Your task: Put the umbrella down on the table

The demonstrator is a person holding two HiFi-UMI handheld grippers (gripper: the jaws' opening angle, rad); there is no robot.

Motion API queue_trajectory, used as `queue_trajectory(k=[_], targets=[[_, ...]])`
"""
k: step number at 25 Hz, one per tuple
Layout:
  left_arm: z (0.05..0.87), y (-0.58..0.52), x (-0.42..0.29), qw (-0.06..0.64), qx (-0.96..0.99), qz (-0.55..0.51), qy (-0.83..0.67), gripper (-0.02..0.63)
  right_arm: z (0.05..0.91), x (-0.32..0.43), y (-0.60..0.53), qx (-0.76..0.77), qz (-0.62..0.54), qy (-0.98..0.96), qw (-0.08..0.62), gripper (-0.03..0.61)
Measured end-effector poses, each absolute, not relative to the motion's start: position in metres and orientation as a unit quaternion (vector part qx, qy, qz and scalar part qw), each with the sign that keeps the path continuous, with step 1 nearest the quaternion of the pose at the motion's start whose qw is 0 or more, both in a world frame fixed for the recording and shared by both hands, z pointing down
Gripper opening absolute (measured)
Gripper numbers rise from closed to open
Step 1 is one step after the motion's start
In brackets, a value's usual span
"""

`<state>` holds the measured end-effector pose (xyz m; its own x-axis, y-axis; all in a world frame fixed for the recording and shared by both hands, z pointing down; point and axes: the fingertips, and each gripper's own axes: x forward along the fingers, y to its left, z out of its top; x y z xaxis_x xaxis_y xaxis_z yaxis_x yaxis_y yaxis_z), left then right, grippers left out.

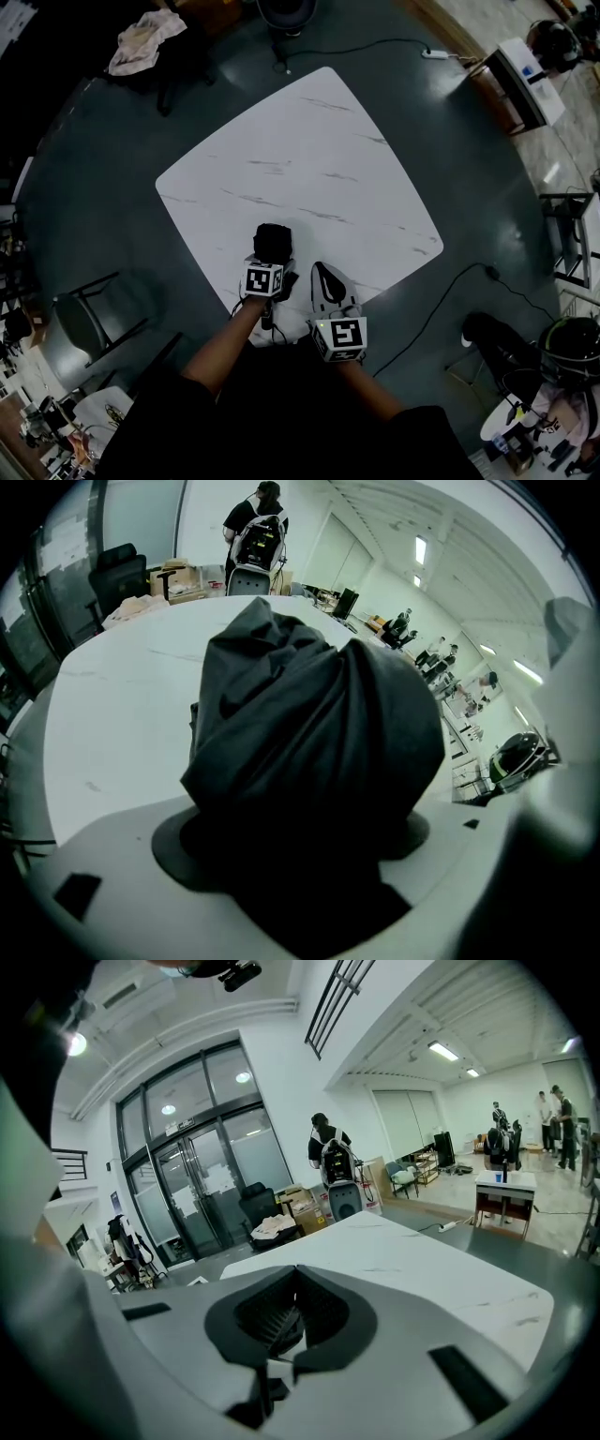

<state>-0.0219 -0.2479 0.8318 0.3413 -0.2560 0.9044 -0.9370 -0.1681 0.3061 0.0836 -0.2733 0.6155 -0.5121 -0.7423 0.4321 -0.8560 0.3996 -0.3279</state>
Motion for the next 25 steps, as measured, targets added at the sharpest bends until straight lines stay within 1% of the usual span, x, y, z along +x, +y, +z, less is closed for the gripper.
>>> queue_trajectory(k=[5, 13, 18, 25], targets=[[0.832, -0.239, -0.017, 0.430, 0.688, 0.396, -0.430, 0.396, 0.612, 0.085, -0.264, 0.487, 0.254, -0.828, 0.115, 0.015], [0.807, -0.237, -0.016, 0.423, 0.713, 0.364, -0.425, 0.396, 0.598, 0.091, -0.247, 0.505, 0.242, -0.822, 0.102, 0.015], [0.771, -0.232, -0.017, 0.409, 0.737, 0.324, -0.430, 0.396, 0.582, 0.095, -0.230, 0.519, 0.225, -0.819, 0.096, 0.015], [0.697, -0.212, -0.017, 0.387, 0.771, 0.241, -0.445, 0.396, 0.552, 0.089, -0.201, 0.532, 0.211, -0.816, 0.079, 0.017]])
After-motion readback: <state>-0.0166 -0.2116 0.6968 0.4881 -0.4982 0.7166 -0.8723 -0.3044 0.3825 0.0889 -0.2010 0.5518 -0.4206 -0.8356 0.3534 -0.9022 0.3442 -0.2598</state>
